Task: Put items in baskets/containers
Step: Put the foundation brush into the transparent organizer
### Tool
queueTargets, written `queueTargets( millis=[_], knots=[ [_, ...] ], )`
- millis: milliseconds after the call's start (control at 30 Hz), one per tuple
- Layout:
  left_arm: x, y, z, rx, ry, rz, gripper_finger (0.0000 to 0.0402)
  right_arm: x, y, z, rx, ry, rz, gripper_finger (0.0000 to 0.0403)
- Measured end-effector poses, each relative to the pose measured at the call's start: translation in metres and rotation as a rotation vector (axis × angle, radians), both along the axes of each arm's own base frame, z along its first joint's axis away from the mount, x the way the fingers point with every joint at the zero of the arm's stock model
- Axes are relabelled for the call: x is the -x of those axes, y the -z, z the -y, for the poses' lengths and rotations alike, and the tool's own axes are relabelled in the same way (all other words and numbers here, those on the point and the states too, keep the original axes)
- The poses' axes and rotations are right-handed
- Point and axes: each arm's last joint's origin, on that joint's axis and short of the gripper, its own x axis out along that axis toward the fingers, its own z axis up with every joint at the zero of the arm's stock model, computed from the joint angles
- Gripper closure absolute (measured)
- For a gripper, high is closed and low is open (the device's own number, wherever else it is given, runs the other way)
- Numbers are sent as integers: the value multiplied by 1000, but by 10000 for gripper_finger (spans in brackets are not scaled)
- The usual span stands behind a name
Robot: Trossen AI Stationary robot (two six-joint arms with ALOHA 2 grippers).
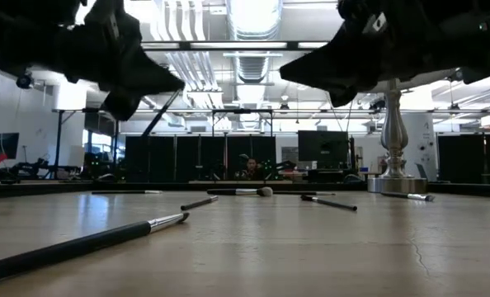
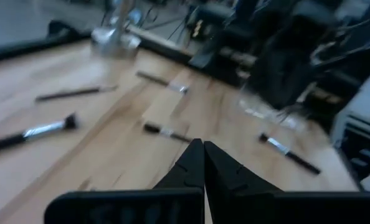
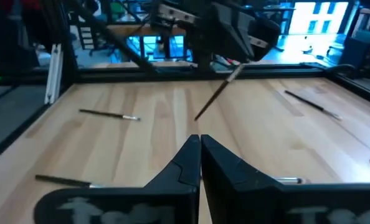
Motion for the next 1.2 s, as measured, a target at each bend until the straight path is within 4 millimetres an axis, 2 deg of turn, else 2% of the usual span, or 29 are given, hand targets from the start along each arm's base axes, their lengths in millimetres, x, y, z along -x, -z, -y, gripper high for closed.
queueTargets(
  millis=[133,267,500,700,933,1200],
  knots=[
    [-7,-8,9,-47,41,107,401,-7,-10,-2,-43,4,39,375],
    [-15,-13,17,-81,82,196,401,-15,-22,-5,-68,8,83,340],
    [-33,-16,27,-124,140,276,401,-28,-41,-8,-88,11,129,273],
    [-49,-21,35,-143,193,298,401,-33,-48,-9,-82,53,139,232],
    [-62,-28,43,-187,218,320,402,-37,-42,-8,-89,64,115,221],
    [-68,-32,45,-196,227,334,402,-63,-36,-17,-46,57,107,233]
  ],
)
